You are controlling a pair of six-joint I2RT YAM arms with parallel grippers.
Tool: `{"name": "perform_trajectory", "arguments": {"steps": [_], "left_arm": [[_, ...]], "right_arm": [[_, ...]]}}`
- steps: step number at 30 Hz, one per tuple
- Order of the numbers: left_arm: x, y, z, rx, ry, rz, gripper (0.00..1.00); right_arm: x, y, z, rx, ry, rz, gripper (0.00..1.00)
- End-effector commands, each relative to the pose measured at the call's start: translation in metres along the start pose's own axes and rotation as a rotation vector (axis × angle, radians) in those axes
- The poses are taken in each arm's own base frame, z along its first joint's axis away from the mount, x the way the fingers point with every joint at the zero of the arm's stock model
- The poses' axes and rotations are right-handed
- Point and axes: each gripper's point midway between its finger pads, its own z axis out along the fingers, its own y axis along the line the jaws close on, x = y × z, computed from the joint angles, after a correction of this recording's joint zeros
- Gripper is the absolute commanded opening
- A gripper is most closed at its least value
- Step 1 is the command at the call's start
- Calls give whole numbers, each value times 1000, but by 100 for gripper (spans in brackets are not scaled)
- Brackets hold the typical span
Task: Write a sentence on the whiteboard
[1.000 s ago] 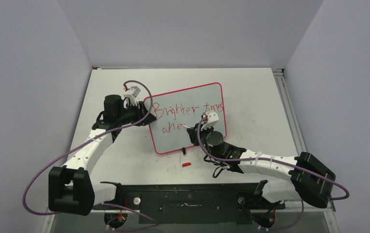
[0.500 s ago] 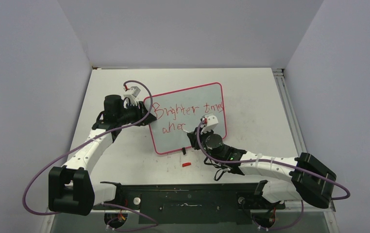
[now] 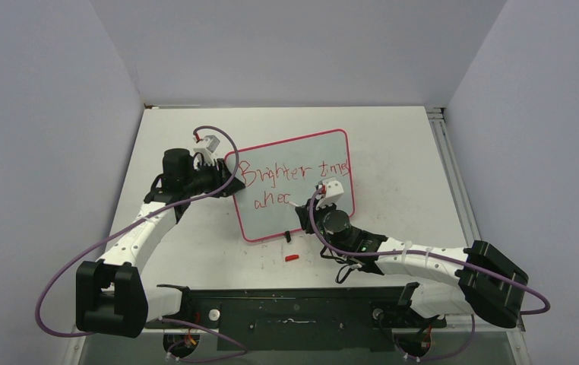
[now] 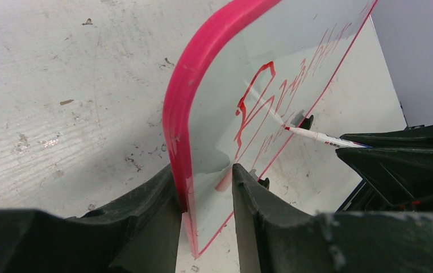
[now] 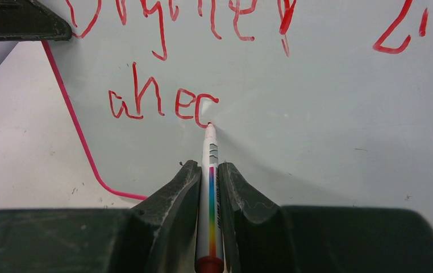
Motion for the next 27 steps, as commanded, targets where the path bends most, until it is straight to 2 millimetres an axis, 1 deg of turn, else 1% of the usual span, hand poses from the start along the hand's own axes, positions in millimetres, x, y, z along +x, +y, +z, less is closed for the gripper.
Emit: {"name": "perform_trajectory", "arguments": {"steps": [1, 7, 12, 22, 27], "left_arm": [[-24, -18, -5, 56, -59, 48, 34], [-24, -18, -5, 57, -58, 47, 34], [-24, -18, -5, 58, -57, 47, 34], [-24, -17, -5, 57, -57, 46, 34], [-24, -17, -5, 57, -56, 45, 34]], "right_arm": [[-42, 1, 7, 23, -123, 23, 5], [-50, 3, 8, 17, -143, 24, 5], [-51, 1, 7, 20, -148, 23, 5], [-35, -2, 7, 16, -100, 26, 5], [-20, -2, 5, 8, -60, 33, 5]]}}
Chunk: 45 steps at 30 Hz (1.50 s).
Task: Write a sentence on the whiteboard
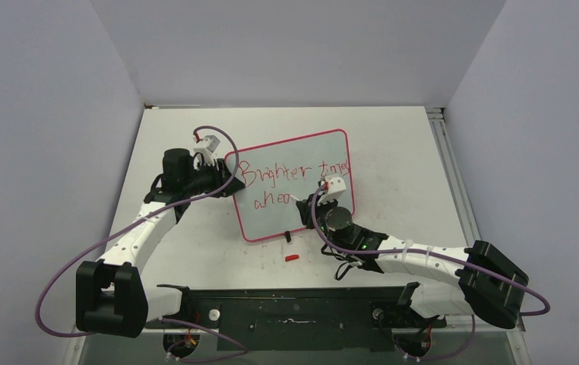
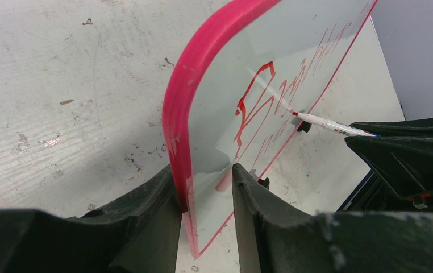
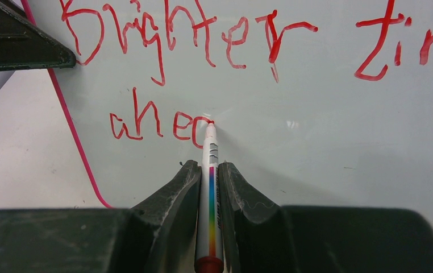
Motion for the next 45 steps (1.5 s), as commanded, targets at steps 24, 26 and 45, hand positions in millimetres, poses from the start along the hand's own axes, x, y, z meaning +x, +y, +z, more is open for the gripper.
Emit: {"name": "perform_trajectory", "arguments": {"steps": [24, 26, 45], "left_arm": [[-25, -17, -5, 55, -60, 49, 34], [-25, -17, -5, 55, -60, 49, 34], [-24, -16, -5, 52, -56, 47, 34]], "right_arm": [[5, -7, -11, 34, 17, 20, 5], [3, -7, -11, 34, 10, 16, 5], [-5, 8, -13, -43, 9, -22, 5]]}}
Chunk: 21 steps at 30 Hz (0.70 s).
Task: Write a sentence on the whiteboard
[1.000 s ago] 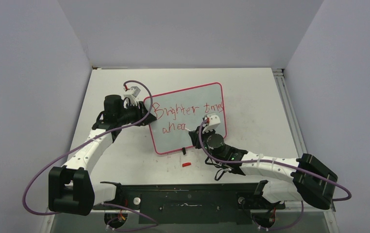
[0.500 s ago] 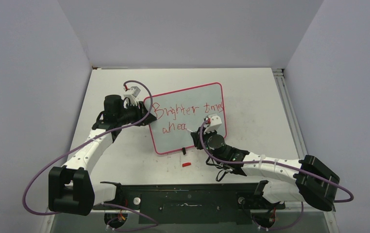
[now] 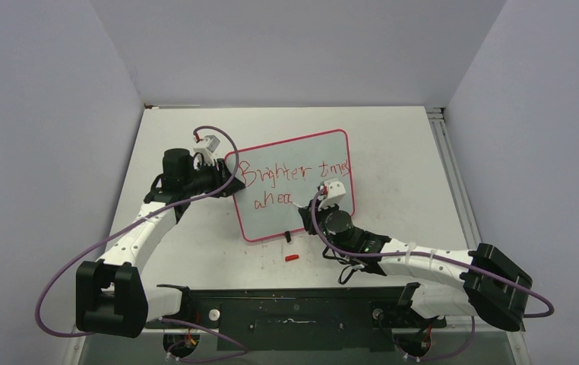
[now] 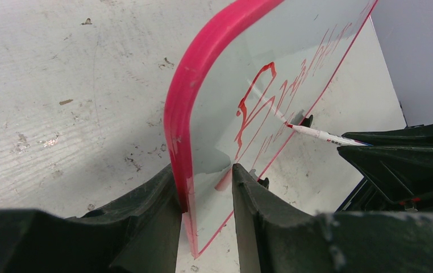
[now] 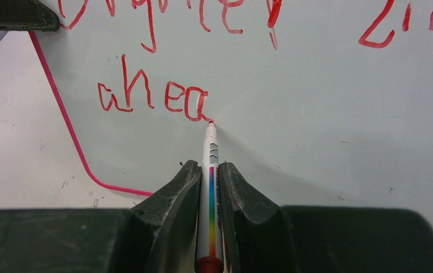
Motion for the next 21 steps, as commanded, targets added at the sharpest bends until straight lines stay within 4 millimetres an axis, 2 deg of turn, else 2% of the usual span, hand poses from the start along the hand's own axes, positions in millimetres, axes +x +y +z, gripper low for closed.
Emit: {"name": "perform_trajectory", "arguments": {"steps": [1, 21], "left_arm": [[-24, -16, -5, 51, -57, 48, 34], [-23, -15, -4, 48, -53, 49, 34]], "right_arm": [[-25, 14, -5, -57, -54, 0, 5], [-53, 23, -20, -107, -96, -29, 5]]}}
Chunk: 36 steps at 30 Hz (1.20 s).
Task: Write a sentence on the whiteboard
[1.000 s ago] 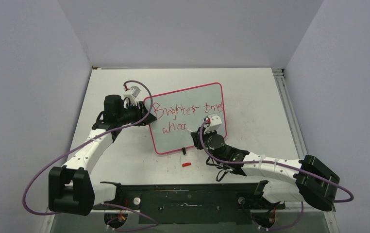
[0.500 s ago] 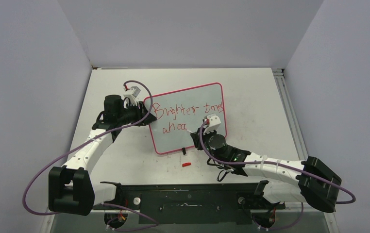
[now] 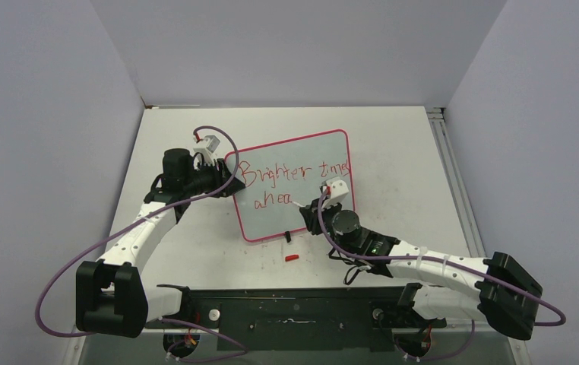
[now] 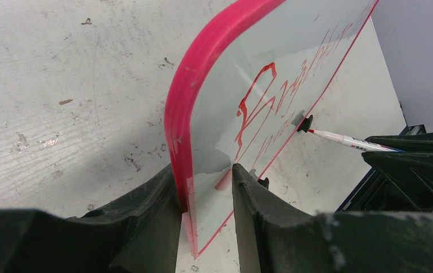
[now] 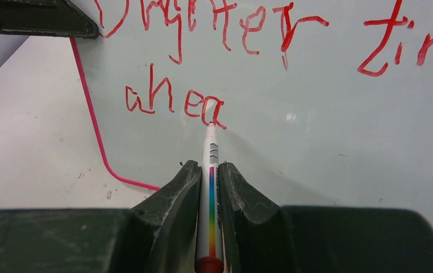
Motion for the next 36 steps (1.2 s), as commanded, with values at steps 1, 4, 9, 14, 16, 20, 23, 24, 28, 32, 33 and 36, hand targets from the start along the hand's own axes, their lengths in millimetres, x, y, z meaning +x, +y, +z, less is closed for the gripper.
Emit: {"name": "perform_trajectory", "arguments": {"steps": [1, 4, 9, 14, 16, 20, 23, 24, 28, 32, 33, 36], "left_arm": [[-24, -15, -4, 49, -55, 50, 34], [-24, -15, -4, 50, -57, 53, 34], [-24, -15, -4, 51, -55, 53, 34], [-25, -16, -5, 53, -58, 57, 34], [-25, -16, -5, 55, -59, 58, 34], [-25, -17, -5, 57, -59, 59, 34], [-25, -17, -6, 57, -61, 60, 34], [-25, -18, -6, 59, -61, 61, 34], [-25, -19, -7, 60, -62, 62, 34], [-25, -19, -7, 61, -62, 62, 34], [-25, -19, -7, 61, -63, 63, 34], [-25, -19, -7, 61, -62, 61, 34]], "right_arm": [[-38, 12, -5, -35, -83, 10, 5], [-43, 12, -7, -38, -90, 2, 5], [-47, 14, -10, -52, -92, -11, 5], [-52, 14, -13, -83, -93, -9, 5], [-53, 12, -12, -103, -85, -4, 5], [-52, 7, -8, -118, -76, 5, 5], [-53, 6, -4, -121, -79, 10, 5], [-54, 6, -2, -122, -84, 12, 5], [-55, 5, 6, -109, -86, 13, 5], [-56, 4, 13, -101, -92, 20, 5], [-56, 4, 14, -103, -93, 22, 5], [-55, 5, 16, -108, -93, 28, 5]]}}
